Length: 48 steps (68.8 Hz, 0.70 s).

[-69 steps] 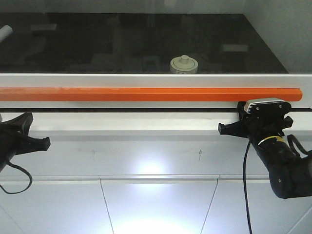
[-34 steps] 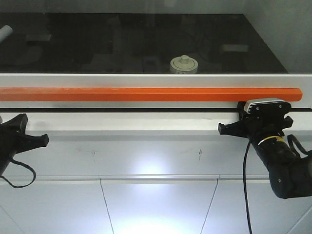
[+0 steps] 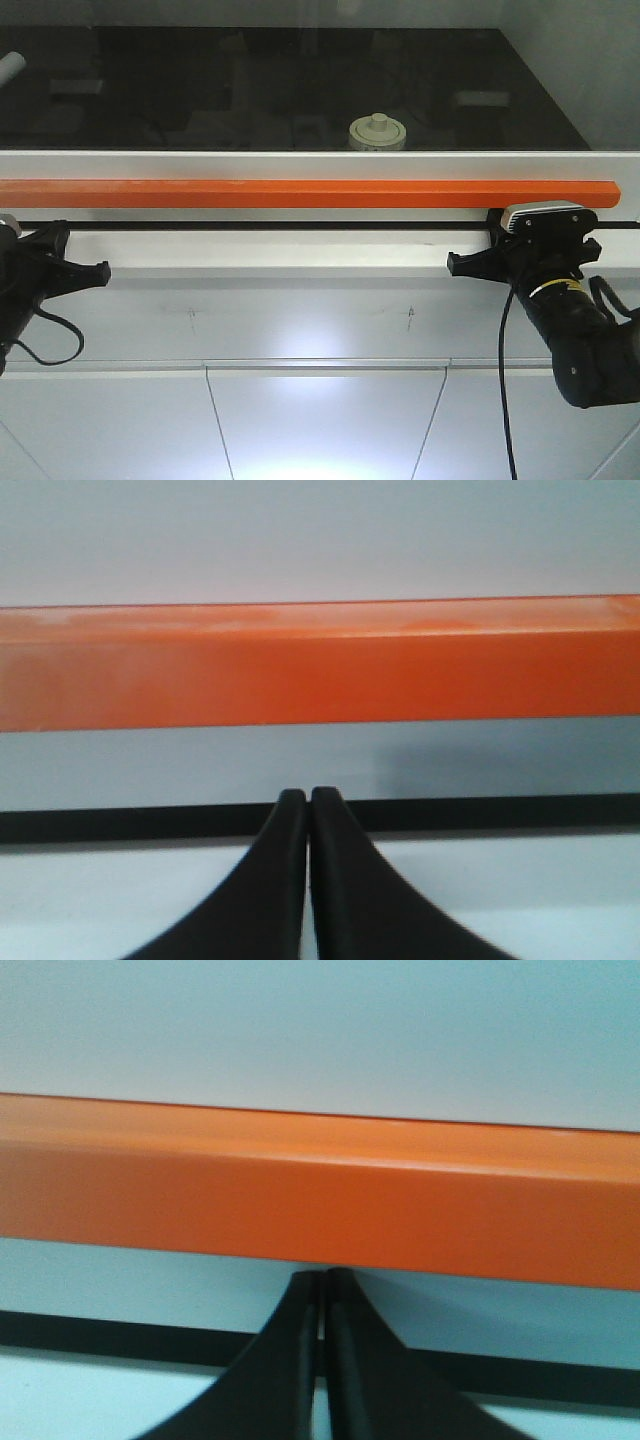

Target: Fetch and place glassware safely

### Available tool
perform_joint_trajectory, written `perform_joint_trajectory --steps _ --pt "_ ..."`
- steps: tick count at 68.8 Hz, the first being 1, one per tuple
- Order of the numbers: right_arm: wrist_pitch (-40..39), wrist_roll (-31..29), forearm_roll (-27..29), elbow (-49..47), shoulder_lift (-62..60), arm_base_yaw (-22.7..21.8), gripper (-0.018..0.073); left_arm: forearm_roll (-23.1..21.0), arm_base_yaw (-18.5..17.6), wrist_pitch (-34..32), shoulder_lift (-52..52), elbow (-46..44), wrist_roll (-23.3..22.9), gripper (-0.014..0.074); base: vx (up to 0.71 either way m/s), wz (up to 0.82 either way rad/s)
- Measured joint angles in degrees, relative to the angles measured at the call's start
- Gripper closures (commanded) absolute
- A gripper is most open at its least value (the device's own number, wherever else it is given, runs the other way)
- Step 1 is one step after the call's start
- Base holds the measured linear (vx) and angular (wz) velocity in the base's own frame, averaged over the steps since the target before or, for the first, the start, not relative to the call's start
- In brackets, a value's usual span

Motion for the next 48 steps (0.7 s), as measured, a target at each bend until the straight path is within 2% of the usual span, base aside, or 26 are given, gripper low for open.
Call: perform_joint_trajectory --steps 28,48 --pt "-0.05 0.00 0.00 0.00 0.00 0.00 0.0560 0.32 0.00 0.50 2.78 -5.25 0.13 0.0597 0.00 0.00" --pt "-0.05 0.00 0.00 0.00 0.00 0.00 0.0560 2.92 0.00 0.45 2.77 -5.37 0.13 0.0597 0.00 0.00"
